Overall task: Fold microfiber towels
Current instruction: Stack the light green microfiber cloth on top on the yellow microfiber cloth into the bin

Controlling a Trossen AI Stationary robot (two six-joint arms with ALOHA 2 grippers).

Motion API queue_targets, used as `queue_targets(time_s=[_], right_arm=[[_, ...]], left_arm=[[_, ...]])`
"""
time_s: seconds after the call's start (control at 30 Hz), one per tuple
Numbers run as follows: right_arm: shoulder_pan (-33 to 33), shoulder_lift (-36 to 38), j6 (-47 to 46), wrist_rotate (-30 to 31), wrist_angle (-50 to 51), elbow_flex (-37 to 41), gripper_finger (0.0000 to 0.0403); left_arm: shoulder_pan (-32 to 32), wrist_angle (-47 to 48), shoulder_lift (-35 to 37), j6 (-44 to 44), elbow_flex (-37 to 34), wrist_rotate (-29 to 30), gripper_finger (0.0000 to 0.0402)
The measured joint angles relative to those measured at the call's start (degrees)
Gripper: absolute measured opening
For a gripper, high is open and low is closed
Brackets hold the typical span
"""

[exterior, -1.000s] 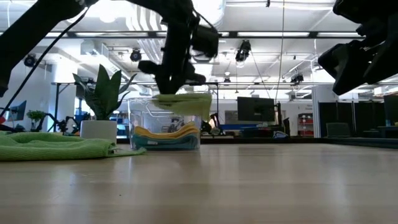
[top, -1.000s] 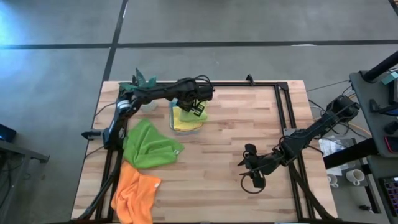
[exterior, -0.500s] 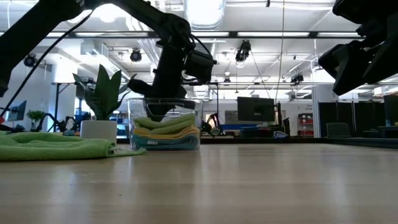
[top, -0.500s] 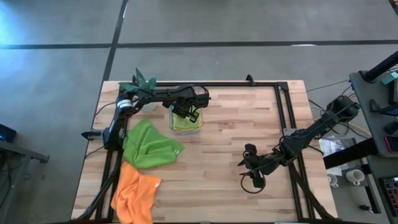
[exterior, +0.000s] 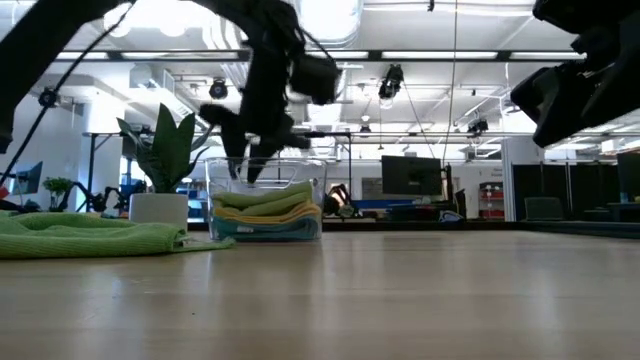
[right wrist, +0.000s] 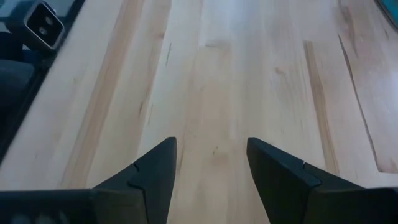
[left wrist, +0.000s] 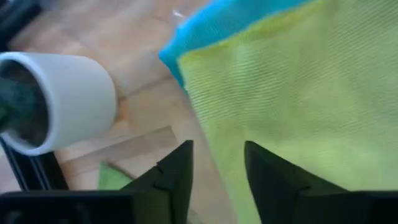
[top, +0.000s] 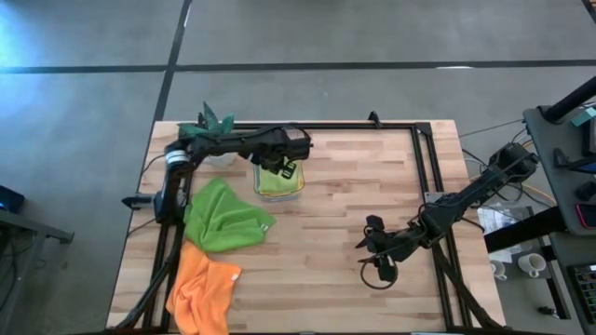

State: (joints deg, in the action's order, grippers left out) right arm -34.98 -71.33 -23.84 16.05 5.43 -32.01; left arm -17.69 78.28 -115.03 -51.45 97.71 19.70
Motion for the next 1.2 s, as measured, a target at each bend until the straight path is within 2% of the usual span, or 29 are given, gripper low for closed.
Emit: queue_targets(time_s=[0.1, 0.23, 0.3, 0.4, 0.47, 0.53, 0.6, 0.73, 0.93, 1.03, 1.2], right_arm=[[0.0, 0.0, 0.0, 0.0, -0.1, -0.8, 0.0194], [0.1, 0.0, 0.3, 0.4, 0.0, -1.3, 0.0194], [0.2, 0.0, 0.3, 0.7, 0.0, -1.4, 0.0194], [0.3, 0.0, -0.7, 0.9, -0.2, -1.5, 0.0194], [0.4, 0.0, -1.7, 1.1, -0.2, -1.7, 0.0194], [0.4, 0.0, -1.9, 1.1, -0.1, -1.9, 0.0194], [0.8, 0.0, -1.9, 1.1, -0.3, -2.3, 0.0194], [1.7, 0.0, -1.8, 1.1, -0.1, -3.0, 0.0194], [1.6, 0.0, -2.2, 1.0, -0.2, -3.3, 0.0194], [1.6, 0.0, -2.5, 0.6, -0.1, -3.3, 0.0194], [1.6, 0.0, -2.6, 0.5, -0.1, -3.3, 0.0194]], left_arm=[[0.8, -0.3, 4.5, -1.3, -0.4, 3.0, 0.0148], [1.8, -11.7, 8.8, -1.6, -3.3, 9.1, 0.0154], [1.8, -20.3, 9.4, 1.2, -5.9, 8.0, 0.0148], [1.6, -27.2, 9.0, 1.8, -9.3, 1.5, 0.0125], [0.8, -26.2, 7.9, -0.7, -10.2, -1.3, 0.009], [-0.1, -25.0, 6.6, -1.2, -10.3, -1.4, 0.0037], [-0.6, -25.1, 5.9, -2.4, -10.3, -1.7, 0.0012], [-1.2, -23.4, 5.6, -6.1, -10.6, -1.2, 0.0003], [-3.1, -22.6, 5.3, -10.9, -15.7, 0.3, 0.0], [-2.9, -26.9, 3.8, -11.0, -18.9, 0.3, 0.0001], [-3.0, -27.2, 3.2, -8.6, -19.5, 0.5, 0.0001]])
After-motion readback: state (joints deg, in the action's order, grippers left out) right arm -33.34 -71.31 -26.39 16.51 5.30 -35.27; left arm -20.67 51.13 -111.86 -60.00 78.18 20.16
